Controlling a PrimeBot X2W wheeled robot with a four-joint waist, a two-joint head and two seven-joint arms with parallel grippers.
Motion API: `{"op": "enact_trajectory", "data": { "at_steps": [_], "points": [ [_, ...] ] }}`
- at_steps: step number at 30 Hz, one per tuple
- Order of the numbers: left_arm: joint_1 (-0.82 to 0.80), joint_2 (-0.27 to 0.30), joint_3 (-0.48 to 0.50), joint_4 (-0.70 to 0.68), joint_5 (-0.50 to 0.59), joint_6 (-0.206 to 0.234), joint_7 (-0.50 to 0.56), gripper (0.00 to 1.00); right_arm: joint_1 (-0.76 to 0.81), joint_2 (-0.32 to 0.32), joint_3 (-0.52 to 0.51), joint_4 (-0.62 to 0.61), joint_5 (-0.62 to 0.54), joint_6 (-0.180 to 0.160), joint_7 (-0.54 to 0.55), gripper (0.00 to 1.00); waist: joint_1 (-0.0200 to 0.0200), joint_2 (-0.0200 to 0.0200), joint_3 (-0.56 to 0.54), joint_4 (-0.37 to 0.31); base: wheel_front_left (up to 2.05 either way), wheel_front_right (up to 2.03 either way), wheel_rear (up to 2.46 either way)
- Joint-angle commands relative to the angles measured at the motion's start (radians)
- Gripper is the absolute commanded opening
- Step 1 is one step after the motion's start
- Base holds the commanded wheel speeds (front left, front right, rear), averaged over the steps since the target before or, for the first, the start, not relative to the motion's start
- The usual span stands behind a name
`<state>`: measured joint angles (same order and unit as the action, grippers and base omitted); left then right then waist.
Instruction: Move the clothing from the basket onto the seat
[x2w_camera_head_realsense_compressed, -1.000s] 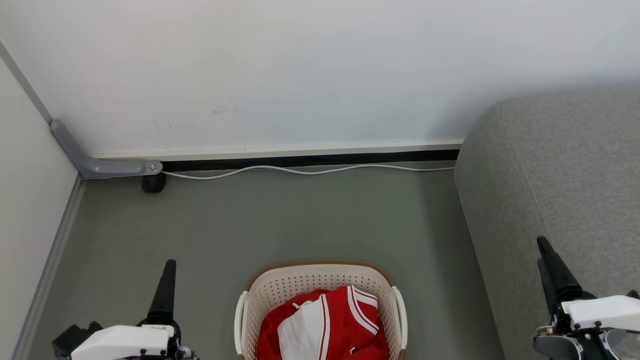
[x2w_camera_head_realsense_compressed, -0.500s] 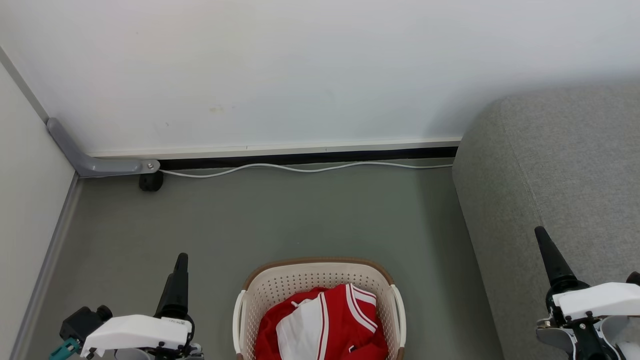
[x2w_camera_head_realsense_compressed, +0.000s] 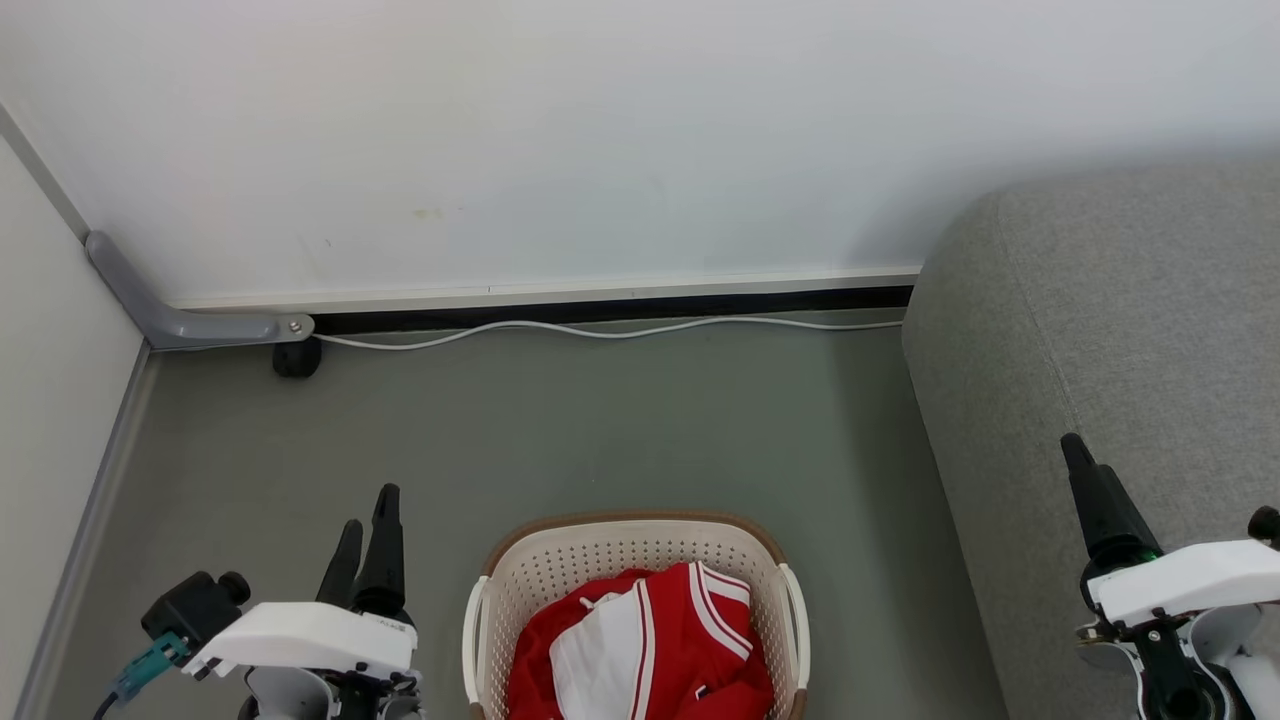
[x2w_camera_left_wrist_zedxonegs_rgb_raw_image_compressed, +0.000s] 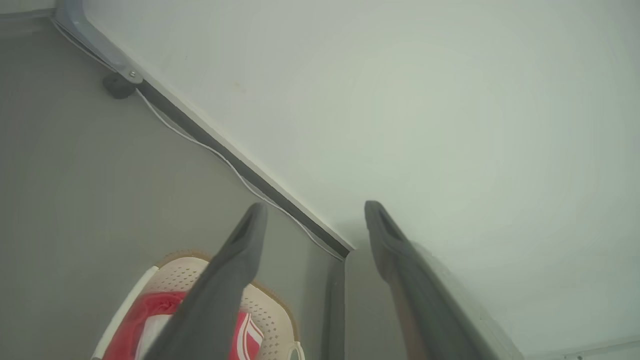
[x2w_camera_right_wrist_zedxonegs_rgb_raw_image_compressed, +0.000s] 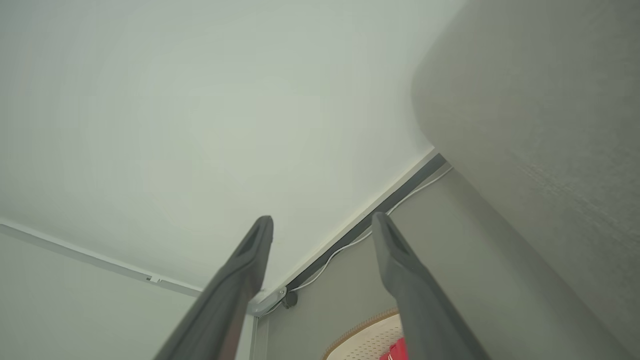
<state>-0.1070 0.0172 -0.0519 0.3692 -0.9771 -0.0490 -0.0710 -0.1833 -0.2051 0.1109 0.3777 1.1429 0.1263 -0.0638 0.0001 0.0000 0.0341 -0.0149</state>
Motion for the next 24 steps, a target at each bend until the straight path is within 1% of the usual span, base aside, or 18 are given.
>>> {"op": "enact_trajectory", "data": {
  "at_steps": [1, 14, 24],
  "points": [
    [-0.058, 0.014, 0.009, -0.022, 0.03, 0.01, -0.009, 1.0, -0.052, -0.032, 0.014, -0.017, -0.027, 0.004, -0.017, 1.0, -0.0001, 0.0, 0.001, 0.0, 0.0, 0.0, 0.0],
    [-0.083, 0.018, -0.036, -0.005, 0.223, 0.05, -0.047, 1.0, -0.086, -0.072, 0.063, -0.003, -0.173, 0.004, -0.055, 1.0, -0.0001, 0.0, 0.004, -0.001, 0.0, 0.0, 0.0],
    [-0.097, 0.021, -0.062, -0.008, 0.376, 0.093, -0.08, 1.0, -0.109, -0.101, 0.098, 0.009, -0.283, 0.004, -0.087, 1.0, -0.0001, 0.0, 0.008, -0.002, 0.0, 0.0, 0.0]
  ]
}}
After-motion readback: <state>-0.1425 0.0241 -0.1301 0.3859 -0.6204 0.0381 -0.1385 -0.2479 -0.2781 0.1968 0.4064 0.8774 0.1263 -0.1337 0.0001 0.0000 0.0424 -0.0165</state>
